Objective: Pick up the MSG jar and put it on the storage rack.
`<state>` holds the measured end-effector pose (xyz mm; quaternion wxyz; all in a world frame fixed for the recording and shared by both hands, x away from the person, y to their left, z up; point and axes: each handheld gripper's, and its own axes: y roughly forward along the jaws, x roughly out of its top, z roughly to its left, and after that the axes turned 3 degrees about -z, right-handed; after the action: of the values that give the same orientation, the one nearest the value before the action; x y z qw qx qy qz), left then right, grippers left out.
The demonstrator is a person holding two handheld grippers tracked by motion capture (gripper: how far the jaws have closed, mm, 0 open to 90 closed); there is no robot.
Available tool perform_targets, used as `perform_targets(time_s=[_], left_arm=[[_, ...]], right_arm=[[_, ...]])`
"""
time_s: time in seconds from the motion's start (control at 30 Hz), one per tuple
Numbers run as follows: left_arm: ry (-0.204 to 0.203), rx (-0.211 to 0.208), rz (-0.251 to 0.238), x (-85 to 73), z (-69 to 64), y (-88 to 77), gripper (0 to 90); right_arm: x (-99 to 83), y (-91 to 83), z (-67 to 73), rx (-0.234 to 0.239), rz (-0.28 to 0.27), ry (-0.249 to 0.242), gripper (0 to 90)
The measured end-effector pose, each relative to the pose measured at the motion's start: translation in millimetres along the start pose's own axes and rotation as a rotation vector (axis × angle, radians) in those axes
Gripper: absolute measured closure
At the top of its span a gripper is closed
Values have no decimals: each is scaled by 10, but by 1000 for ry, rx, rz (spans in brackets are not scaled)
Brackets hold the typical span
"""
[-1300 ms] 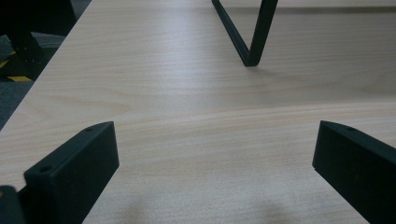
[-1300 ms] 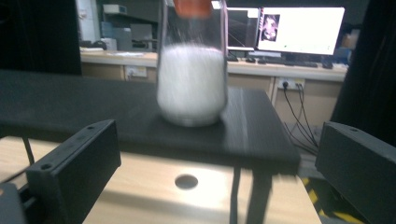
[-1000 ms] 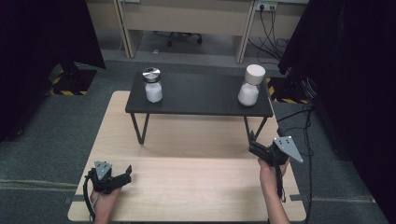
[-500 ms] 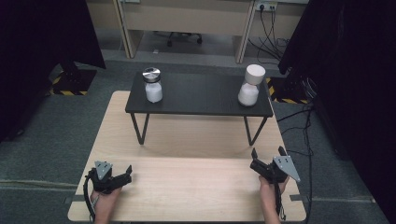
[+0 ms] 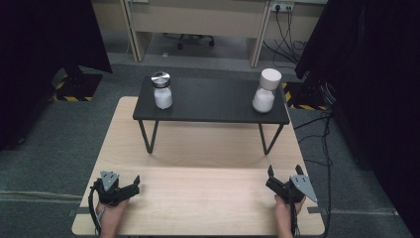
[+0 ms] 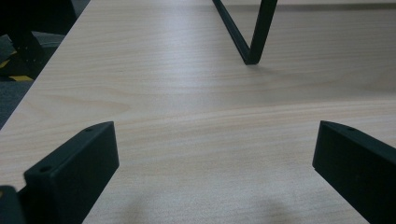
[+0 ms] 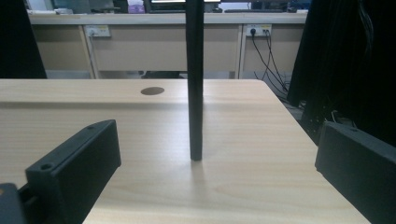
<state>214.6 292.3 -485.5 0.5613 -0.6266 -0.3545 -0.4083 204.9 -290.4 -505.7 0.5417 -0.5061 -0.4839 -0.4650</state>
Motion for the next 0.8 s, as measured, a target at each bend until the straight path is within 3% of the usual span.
perform_targets(time_s=[0.17,0.63,0.8], left_arm=[[-1,0,0,0,0,0,0],[5,1,7,10,-7,7,0],[11,3,8,11,-18,11,0]], right_arm=[[-102,-41,-16,-6,-17,14,2],[-227,-51,-5,-20,25,-2,3],[-240,-63,-11,-16,17,-9,3]])
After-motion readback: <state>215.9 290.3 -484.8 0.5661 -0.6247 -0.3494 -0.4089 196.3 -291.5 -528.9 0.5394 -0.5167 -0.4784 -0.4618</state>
